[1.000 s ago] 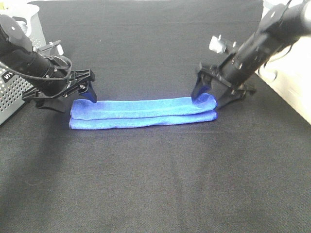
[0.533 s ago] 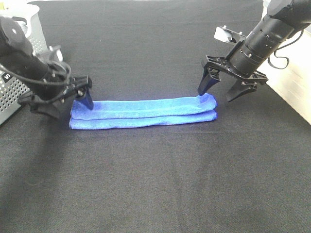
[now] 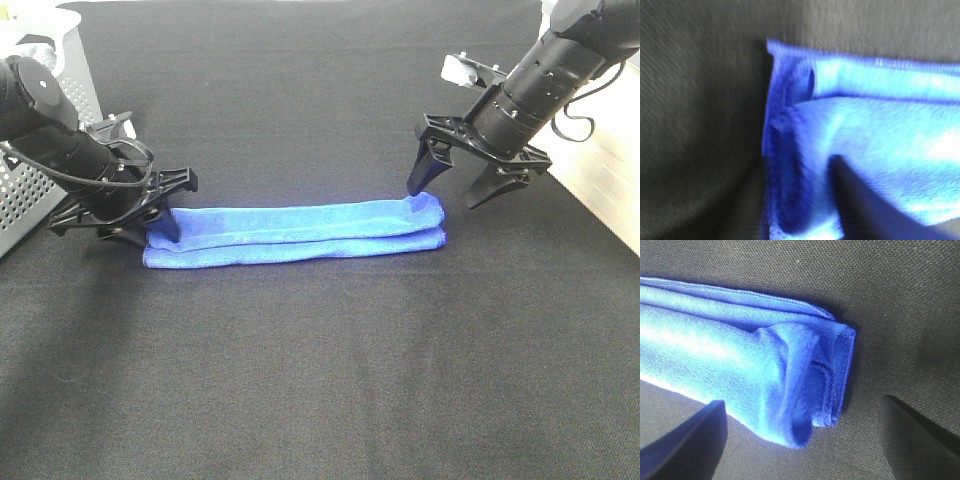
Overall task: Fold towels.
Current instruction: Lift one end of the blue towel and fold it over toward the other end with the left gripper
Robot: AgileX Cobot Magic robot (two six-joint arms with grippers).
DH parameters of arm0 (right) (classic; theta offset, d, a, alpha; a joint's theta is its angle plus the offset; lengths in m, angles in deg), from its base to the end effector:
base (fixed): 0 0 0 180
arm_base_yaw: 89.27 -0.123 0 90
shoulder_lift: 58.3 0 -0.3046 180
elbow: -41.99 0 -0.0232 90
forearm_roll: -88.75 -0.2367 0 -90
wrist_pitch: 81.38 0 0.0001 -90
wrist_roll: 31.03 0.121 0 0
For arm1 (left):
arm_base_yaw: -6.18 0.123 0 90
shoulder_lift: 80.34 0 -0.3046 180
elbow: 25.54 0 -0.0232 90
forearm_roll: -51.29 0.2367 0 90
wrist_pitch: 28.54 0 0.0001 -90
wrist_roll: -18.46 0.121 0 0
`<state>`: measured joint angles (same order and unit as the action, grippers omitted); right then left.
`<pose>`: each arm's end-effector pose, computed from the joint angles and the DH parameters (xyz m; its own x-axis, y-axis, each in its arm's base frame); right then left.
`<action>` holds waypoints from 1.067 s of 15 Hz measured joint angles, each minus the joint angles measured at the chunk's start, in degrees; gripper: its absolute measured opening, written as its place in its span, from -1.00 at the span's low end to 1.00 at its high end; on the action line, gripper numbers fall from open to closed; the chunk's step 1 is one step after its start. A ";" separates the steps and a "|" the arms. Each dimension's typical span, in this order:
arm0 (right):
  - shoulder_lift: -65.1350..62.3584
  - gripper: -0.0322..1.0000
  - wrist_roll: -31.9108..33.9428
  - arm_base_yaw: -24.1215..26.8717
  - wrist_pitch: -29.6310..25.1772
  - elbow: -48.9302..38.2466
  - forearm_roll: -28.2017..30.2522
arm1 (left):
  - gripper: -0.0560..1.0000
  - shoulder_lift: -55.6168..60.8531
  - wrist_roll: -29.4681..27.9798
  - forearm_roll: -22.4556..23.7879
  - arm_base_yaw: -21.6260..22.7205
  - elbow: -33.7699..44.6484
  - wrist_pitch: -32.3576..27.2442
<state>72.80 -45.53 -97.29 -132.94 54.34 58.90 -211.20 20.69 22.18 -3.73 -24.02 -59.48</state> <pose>0.4343 0.1089 0.1508 -0.9778 -0.0545 -0.2022 -0.1330 0.9075 0.3984 0.4181 -0.1038 0.1008 -0.9495 -0.2229 -0.2208 -0.1358 0.9265 -0.3510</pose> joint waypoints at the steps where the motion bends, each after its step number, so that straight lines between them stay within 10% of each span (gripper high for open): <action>1: 0.00 0.56 0.00 0.00 0.00 0.00 0.00 | -0.45 0.00 0.00 0.00 0.00 0.00 0.00; 3: 0.00 0.56 0.06 0.00 0.00 0.00 0.00 | -0.81 0.00 0.00 -0.23 0.00 0.00 0.80; 12: 0.00 0.56 0.11 0.00 0.06 0.00 0.00 | -0.84 0.00 -0.92 1.32 0.00 -0.06 0.40; 16: 0.00 0.56 0.11 0.00 0.00 0.00 0.00 | -0.10 0.00 -2.52 2.23 0.00 -4.41 -5.73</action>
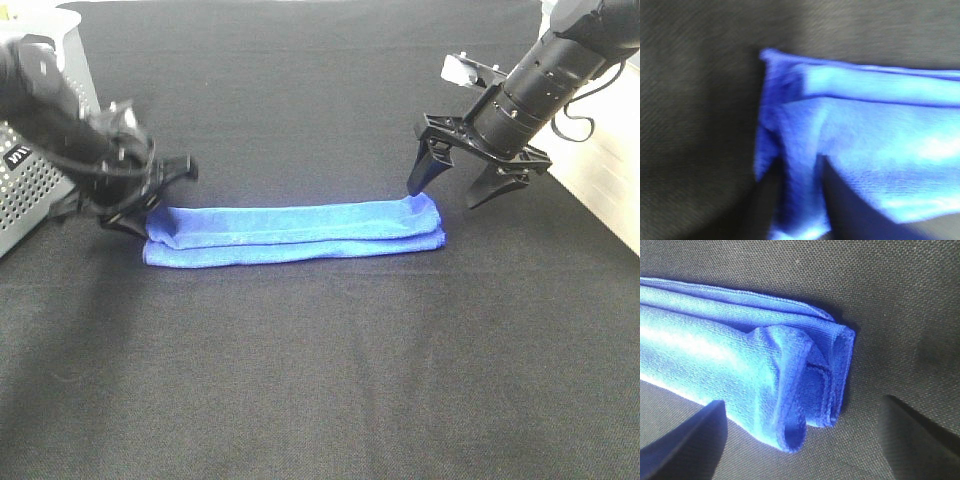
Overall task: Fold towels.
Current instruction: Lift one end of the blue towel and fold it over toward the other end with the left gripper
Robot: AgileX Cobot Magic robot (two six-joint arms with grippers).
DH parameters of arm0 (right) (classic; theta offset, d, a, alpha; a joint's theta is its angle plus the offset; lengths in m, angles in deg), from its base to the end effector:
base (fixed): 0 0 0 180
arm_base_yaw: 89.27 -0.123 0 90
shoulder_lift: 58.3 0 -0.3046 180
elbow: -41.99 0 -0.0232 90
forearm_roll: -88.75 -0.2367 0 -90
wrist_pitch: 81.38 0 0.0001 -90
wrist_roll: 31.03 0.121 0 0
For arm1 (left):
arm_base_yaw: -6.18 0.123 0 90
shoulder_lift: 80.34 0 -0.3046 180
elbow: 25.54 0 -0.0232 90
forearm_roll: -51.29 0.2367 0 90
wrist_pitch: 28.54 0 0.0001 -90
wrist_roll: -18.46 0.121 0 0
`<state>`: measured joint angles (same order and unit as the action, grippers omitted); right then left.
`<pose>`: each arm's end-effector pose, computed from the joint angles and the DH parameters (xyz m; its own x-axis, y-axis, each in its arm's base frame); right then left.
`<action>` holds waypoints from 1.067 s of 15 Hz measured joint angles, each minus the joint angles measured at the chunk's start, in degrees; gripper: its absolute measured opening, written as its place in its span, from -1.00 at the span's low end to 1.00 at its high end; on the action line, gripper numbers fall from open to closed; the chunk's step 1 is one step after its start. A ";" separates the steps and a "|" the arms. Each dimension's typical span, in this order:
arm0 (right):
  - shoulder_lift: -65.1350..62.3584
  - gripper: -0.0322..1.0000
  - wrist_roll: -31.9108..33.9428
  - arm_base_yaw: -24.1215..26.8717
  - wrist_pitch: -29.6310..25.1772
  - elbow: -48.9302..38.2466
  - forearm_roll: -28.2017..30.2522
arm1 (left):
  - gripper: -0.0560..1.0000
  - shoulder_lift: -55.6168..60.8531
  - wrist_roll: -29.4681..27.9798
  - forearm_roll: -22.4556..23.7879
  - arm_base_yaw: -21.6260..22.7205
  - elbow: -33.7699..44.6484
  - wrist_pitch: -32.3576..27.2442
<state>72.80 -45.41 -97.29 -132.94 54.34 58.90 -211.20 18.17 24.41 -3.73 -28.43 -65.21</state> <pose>0.4343 0.1089 0.1508 -0.9781 -0.0526 -0.2014 -0.1310 0.9076 0.3989 0.4248 -0.1074 0.1155 -0.9592 -0.2051 -0.1948 -0.1254 0.9255 -0.3574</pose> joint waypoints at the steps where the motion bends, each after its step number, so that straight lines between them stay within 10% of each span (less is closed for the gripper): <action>1: 0.00 0.56 0.00 0.00 0.00 0.00 0.00 | 0.18 0.00 0.00 0.40 0.00 -1.15 -1.20; 3: 0.00 0.56 0.00 0.00 0.00 0.00 0.00 | 0.45 0.00 -0.11 2.01 0.00 -1.60 -2.18; 12: 0.00 0.56 0.00 0.00 0.86 0.00 0.00 | 0.48 -3.27 -2.29 3.84 0.00 -2.12 -0.86; 16: 0.00 0.56 0.00 0.00 1.03 0.00 0.00 | 0.05 -4.07 0.97 -1.38 -1.26 -2.12 2.29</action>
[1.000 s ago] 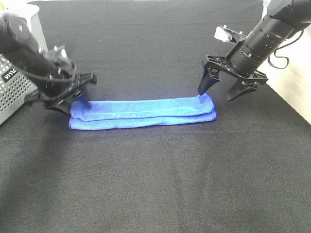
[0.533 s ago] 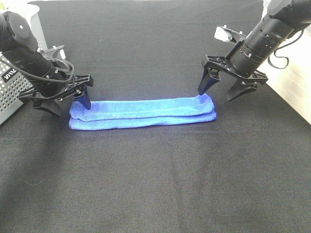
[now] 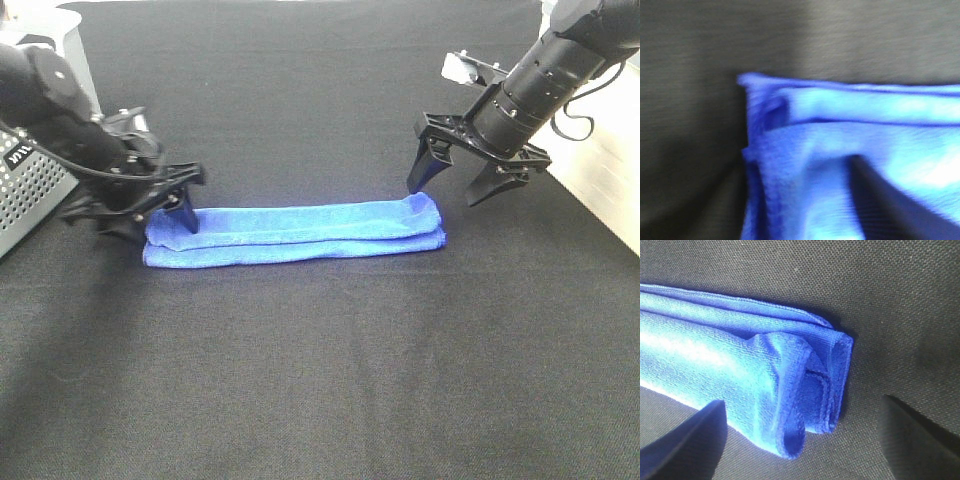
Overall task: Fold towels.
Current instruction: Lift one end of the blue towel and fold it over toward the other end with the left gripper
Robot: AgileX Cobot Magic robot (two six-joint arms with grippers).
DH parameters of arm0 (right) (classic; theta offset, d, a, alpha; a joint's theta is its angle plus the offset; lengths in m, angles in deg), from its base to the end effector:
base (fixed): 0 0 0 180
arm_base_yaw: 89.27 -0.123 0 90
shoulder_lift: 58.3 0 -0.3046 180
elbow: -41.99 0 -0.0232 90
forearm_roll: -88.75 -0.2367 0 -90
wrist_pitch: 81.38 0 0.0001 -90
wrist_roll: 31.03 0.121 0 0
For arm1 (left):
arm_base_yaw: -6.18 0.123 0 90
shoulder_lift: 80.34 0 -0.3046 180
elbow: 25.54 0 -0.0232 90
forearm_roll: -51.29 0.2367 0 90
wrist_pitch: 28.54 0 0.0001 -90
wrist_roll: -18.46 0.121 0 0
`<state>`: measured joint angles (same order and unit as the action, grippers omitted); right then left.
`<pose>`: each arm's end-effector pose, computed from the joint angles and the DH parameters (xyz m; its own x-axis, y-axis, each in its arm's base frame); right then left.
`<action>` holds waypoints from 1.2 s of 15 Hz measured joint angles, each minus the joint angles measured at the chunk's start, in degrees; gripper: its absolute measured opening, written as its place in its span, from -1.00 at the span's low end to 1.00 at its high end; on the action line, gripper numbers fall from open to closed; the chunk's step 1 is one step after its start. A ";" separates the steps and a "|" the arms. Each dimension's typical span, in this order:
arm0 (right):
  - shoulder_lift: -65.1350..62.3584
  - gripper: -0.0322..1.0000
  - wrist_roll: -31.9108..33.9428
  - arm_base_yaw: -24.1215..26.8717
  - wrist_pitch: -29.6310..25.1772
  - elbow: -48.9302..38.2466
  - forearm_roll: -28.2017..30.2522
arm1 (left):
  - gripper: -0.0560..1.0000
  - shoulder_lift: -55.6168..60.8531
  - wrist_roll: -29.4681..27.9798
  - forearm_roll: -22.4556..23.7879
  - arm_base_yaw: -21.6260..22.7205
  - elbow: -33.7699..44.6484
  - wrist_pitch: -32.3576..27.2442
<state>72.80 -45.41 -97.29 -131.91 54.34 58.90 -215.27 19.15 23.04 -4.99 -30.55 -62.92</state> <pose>0.4364 0.1085 0.1510 -0.9751 -0.0454 -0.2169 -0.1302 0.9095 0.3949 0.4346 -0.1188 0.0943 -0.9597 -0.1978 -0.1996 -0.1158 0.9255 -0.3606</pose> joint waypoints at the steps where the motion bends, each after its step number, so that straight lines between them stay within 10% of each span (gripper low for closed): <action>1: 0.00 0.56 0.00 0.00 0.06 0.00 0.00 | -0.13 -0.23 0.11 -0.86 -0.11 0.00 0.17; 4: 0.00 0.56 -0.06 0.00 0.06 0.00 0.00 | -0.76 -0.52 0.29 -1.72 -0.17 0.00 0.34; 13: 0.00 0.56 -0.06 0.00 -0.63 0.00 0.00 | -0.75 10.66 -11.06 22.57 1.78 -3.09 -12.83; 18: 0.00 0.56 -0.06 0.00 -3.32 0.00 -0.11 | -0.75 11.69 -14.67 17.19 -6.42 -13.87 -22.75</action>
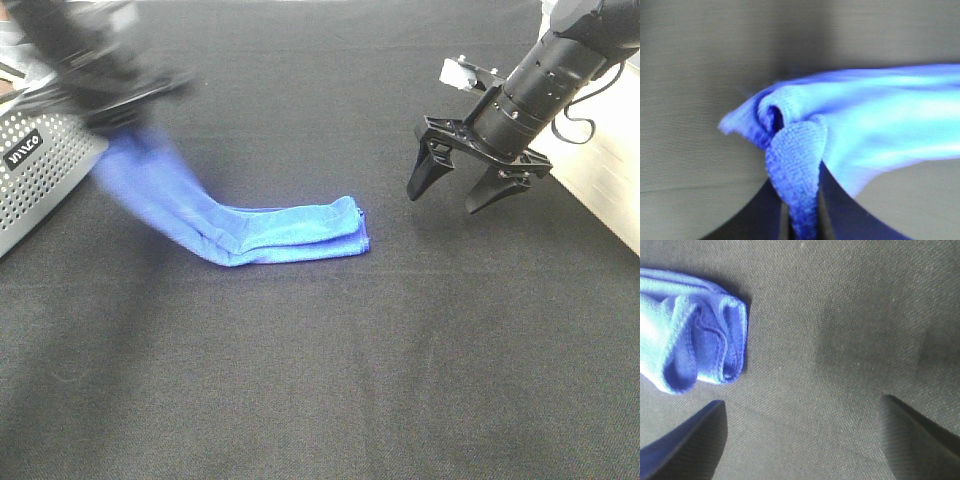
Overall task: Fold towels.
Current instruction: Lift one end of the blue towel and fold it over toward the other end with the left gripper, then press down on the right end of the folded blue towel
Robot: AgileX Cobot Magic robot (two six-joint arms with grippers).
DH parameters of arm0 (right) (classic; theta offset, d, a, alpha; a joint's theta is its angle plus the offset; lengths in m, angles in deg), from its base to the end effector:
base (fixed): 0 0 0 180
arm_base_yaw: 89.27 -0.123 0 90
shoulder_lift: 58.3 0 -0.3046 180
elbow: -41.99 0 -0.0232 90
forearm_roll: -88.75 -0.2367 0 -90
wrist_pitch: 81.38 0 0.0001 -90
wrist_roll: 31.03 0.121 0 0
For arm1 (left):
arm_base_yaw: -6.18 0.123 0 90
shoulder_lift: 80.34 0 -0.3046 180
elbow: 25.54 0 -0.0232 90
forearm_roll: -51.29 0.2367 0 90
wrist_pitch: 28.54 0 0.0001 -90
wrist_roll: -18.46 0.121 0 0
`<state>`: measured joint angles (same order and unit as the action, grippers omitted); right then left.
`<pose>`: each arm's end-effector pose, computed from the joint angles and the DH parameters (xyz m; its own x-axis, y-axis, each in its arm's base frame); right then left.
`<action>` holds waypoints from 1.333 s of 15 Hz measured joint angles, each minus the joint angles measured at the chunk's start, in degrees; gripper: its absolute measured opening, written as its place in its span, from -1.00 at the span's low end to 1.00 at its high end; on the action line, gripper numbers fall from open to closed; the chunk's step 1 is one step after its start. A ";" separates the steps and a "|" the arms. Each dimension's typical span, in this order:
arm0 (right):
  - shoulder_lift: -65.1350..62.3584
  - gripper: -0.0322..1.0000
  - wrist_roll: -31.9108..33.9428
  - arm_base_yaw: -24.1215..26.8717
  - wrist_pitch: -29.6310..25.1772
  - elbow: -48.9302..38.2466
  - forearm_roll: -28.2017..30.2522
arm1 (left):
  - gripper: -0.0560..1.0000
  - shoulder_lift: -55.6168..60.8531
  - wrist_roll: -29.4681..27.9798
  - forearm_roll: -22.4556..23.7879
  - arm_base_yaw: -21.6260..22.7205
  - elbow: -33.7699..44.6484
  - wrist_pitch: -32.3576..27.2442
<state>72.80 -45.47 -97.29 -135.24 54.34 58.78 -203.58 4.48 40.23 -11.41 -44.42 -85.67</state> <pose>0.4295 0.1098 0.1505 -0.9836 -0.0686 -0.1668 -0.1324 0.9027 0.4093 0.4143 -0.1518 0.2286 -0.9661 -0.0484 -0.2537 0.0184 0.9669 -0.2547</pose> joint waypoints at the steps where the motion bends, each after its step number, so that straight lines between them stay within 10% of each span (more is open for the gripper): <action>1: 0.00 0.56 0.00 0.00 -0.23 0.00 0.00 | -0.75 -0.46 -0.92 -1.83 -2.52 -1.83 0.17; 8: -0.46 0.56 0.06 0.00 -1.32 0.00 -0.40 | -0.66 -18.22 -10.94 -5.84 -13.29 -18.11 1.49; 12: -0.46 0.56 0.06 0.00 -3.04 0.00 -2.01 | 0.24 -22.57 -15.24 -7.79 -13.98 -22.46 3.04; 20: -2.98 0.56 -0.69 0.00 -4.30 0.00 -7.56 | 0.45 -15.01 -11.63 -2.29 -9.40 -25.38 1.66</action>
<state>69.82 -46.16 -97.29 -139.53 54.34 51.22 -218.60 -7.15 37.94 -20.81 -69.80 -84.01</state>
